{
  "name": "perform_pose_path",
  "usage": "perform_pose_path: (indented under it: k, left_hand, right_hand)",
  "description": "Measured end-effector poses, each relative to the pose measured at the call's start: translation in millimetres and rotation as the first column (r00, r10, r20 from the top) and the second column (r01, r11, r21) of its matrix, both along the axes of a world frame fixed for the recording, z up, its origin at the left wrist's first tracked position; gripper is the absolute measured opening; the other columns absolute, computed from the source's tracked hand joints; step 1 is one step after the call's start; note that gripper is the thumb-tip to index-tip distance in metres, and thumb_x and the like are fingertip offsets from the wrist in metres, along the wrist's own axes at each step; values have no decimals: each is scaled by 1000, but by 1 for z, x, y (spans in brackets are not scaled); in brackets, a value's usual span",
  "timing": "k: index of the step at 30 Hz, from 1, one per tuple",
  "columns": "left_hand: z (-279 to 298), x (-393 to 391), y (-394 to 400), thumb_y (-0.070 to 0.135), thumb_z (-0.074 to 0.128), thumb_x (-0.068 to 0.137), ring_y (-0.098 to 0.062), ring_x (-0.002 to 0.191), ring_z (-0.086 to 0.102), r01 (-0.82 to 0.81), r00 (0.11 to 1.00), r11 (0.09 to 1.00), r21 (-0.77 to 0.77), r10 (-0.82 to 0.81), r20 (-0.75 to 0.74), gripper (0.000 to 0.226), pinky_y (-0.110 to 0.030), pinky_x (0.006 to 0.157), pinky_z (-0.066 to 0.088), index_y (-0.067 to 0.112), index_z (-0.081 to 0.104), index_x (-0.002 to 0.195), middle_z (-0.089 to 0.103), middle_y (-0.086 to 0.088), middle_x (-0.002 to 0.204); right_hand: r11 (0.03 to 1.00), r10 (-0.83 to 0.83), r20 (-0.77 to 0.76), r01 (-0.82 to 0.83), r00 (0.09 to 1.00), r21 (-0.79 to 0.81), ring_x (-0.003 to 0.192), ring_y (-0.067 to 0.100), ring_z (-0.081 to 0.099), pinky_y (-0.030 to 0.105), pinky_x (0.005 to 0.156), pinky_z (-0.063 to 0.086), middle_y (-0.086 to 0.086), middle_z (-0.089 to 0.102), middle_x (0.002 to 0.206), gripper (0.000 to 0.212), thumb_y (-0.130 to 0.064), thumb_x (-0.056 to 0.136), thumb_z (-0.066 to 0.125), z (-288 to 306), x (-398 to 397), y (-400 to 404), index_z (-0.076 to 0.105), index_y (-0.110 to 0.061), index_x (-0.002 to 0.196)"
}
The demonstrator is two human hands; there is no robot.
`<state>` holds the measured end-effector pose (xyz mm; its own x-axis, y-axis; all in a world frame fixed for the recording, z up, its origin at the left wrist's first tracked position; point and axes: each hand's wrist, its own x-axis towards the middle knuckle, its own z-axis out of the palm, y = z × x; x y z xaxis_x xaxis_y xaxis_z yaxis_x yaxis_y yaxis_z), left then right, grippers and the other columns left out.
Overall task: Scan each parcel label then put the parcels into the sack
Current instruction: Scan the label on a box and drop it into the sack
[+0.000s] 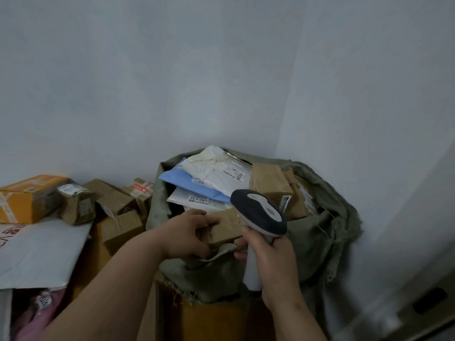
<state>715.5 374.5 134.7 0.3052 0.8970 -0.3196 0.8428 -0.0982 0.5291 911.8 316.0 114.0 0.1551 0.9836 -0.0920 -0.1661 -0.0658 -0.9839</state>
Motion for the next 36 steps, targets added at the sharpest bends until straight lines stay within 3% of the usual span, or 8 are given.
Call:
perform_pose_path:
  k: [7,10,14,17,22,27,32,36]
  left_hand:
    - [-32,27,11,46,63,86,-32,138,21,-58,991,997,-53,52,-123,72,-47,119,23,49,31,150,16,3,150]
    - [-51,32,10,57,48,92,-36,141,14,-88,975,994,-63,73,-211,64,-46,118,17,49,25,152,9,2,156]
    - [-52,24,2,66,27,98,-26,122,40,-177,971,979,97,190,-144,59,-37,104,35,41,36,151,35,-4,133]
    - [-34,8,-11,68,29,96,-17,106,57,-194,978,966,171,203,-38,59,-32,89,44,38,49,143,58,4,111]
    - [0,-36,-42,48,62,91,-15,117,49,60,939,998,-8,-59,-340,36,-44,105,24,43,59,127,58,16,111]
    - [18,-71,-65,33,55,98,-11,100,57,-174,979,900,401,201,-26,19,-44,99,41,40,67,111,61,15,101]
    - [3,-146,-103,31,65,94,1,85,62,-668,648,724,172,453,612,10,-12,63,47,41,67,97,64,20,91]
    - [-21,-212,-142,27,62,96,-14,90,62,-845,342,533,-45,604,720,11,-26,62,44,35,69,95,68,7,96]
  right_hand:
    - [1000,-17,10,17,1000,-7,75,9,75,18,58,56,-7,77,77,2,-23,86,75,-5,-1,7,73,-24,87]
    - [999,-34,32,35,999,-24,84,11,75,34,79,58,-6,78,82,12,-23,84,77,-9,-6,7,76,-32,77]
    - [997,-74,51,74,996,6,103,12,69,44,101,52,-6,75,105,25,-29,84,77,-1,-12,6,68,-34,107]
    - [998,-64,94,65,994,-10,86,13,73,43,89,58,-5,77,83,12,-32,82,77,8,-17,10,69,-29,91]
    - [1000,14,155,-17,988,18,66,8,74,17,52,52,-5,76,70,17,-31,84,74,25,-52,5,70,-16,92]
    - [992,123,155,-123,980,-8,68,3,73,19,56,52,-14,75,74,15,-32,86,75,30,-105,-16,66,-24,96]
    - [984,178,164,-171,970,-57,65,3,72,24,60,47,-10,76,73,20,-35,85,75,30,-163,-42,67,-23,99]
    - [967,251,158,-240,955,-87,67,7,73,30,69,53,-6,77,74,21,-37,85,76,23,-216,-64,71,-20,95]
